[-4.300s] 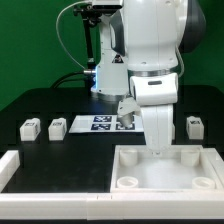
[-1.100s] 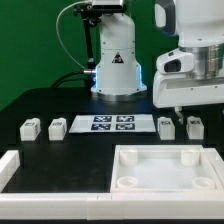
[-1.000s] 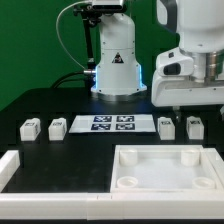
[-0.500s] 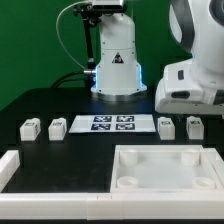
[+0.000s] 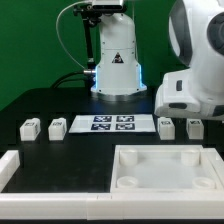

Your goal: Assemble one leg

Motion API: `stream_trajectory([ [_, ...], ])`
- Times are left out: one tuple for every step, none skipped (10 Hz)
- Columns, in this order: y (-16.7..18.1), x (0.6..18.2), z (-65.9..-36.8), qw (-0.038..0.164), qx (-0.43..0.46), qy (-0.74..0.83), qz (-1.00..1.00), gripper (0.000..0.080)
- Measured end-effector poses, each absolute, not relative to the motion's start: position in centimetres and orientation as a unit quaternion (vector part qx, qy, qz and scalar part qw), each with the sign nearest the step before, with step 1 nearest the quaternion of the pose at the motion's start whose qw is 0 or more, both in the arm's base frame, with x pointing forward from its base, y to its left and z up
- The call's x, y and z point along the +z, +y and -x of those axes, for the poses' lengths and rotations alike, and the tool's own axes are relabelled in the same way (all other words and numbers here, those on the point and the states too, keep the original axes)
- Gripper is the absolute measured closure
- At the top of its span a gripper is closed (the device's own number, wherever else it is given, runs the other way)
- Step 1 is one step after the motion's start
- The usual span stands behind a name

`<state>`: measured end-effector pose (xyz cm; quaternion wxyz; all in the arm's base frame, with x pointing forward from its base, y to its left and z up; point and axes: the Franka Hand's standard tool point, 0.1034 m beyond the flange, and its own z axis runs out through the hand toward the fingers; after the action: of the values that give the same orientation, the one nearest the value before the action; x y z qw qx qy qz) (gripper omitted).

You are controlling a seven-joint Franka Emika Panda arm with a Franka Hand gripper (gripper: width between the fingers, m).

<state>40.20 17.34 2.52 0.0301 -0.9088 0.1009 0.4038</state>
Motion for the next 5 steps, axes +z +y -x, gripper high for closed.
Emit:
stream_trajectory([
  [17.6, 2.2, -39.7, 0.029, 0.407, 0.102, 0.907, 0.015],
  [17.8, 2.0, -39.2, 0.025, 0.41, 0.103, 0.906, 0.015],
  [18.0, 1.5, -38.8, 0.023, 0.41, 0.1, 0.906, 0.015],
  [18.0, 1.2, -38.5, 0.023, 0.41, 0.096, 0.907, 0.015],
  [17.5, 0.9, -38.2, 0.027, 0.41, 0.087, 0.908, 0.015],
])
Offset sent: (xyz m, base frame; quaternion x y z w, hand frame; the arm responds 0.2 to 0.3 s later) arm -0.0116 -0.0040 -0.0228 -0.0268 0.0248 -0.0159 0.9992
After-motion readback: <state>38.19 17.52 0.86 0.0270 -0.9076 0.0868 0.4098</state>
